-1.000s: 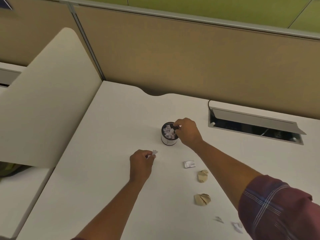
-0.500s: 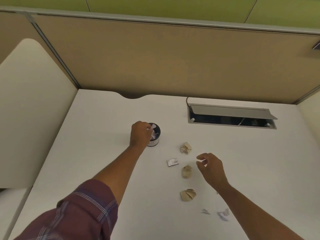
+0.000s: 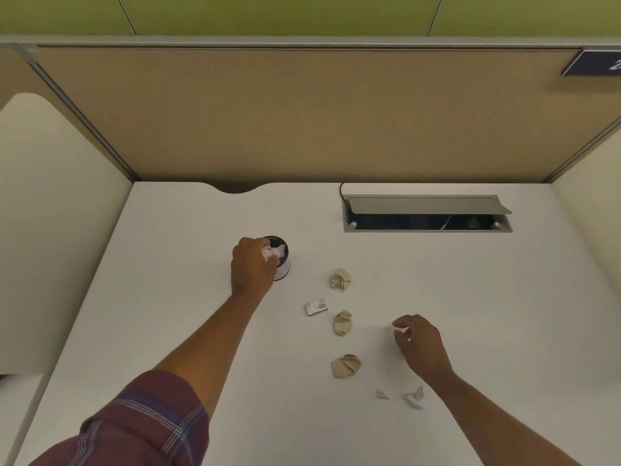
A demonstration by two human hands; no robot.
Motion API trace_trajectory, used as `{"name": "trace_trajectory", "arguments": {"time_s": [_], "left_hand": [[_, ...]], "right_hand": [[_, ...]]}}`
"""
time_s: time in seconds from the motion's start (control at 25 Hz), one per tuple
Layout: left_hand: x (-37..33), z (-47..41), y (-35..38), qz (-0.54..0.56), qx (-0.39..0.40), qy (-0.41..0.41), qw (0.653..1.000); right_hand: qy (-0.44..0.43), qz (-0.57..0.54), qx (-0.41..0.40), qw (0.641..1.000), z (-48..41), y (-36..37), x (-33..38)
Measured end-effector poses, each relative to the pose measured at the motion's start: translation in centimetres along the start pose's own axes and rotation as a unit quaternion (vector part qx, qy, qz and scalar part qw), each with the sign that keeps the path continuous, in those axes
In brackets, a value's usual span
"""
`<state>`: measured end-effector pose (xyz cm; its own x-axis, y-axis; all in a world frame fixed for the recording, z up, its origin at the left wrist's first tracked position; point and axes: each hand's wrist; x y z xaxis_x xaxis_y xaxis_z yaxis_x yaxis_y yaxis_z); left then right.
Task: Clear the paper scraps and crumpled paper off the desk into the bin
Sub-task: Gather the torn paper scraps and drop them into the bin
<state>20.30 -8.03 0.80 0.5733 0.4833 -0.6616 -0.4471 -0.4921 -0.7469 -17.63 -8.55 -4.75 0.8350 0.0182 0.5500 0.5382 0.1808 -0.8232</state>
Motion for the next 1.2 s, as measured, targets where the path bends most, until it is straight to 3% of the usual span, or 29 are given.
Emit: {"name": "trace_trajectory", "arguments": {"time_s": [0.12, 0.2, 0.6, 0.84, 1.04, 1.2], "left_hand": [[-0.2, 4.2, 0.8, 0.008, -0.027, 0.03, 0.999], [-0.3, 7.7, 1.8, 0.009, -0.004, 0.049, 0.999], [-2.6, 24.7, 6.9, 0.021, 0.222, 0.098, 0.97], [-3.0, 28.8, 9.7, -0.087, 0.335, 0.148, 0.926], [-3.4, 30.4, 11.8, -0.118, 0.326, 0.155, 0.925], [-3.3, 30.6, 12.7, -0.113, 0.295, 0.11, 0.942]], "right_hand": [[-0.002, 0.012, 0.012, 1.0, -0.1, -1.0, 0.0], [0.003, 0.03, 0.045, 0.999, 0.3, -1.6, -0.5], [-0.082, 0.106, 0.174, 0.976, 4.3, -4.1, -5.1], [-0.196, 0.199, 0.201, 0.939, 4.5, -4.3, -6.2], [-0.232, 0.273, 0.216, 0.908, 4.2, -3.0, -6.0], [-0.221, 0.287, 0.201, 0.91, 4.1, -2.0, -4.9]]}}
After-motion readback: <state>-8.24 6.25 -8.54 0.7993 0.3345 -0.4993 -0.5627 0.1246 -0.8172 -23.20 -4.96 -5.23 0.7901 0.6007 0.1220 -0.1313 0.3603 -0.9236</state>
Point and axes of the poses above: each hand's wrist, its own z-axis away from the middle knuckle, its own y-axis out of the palm, x = y × z, and after that the axes turned 11 degrees about -x, right-handed
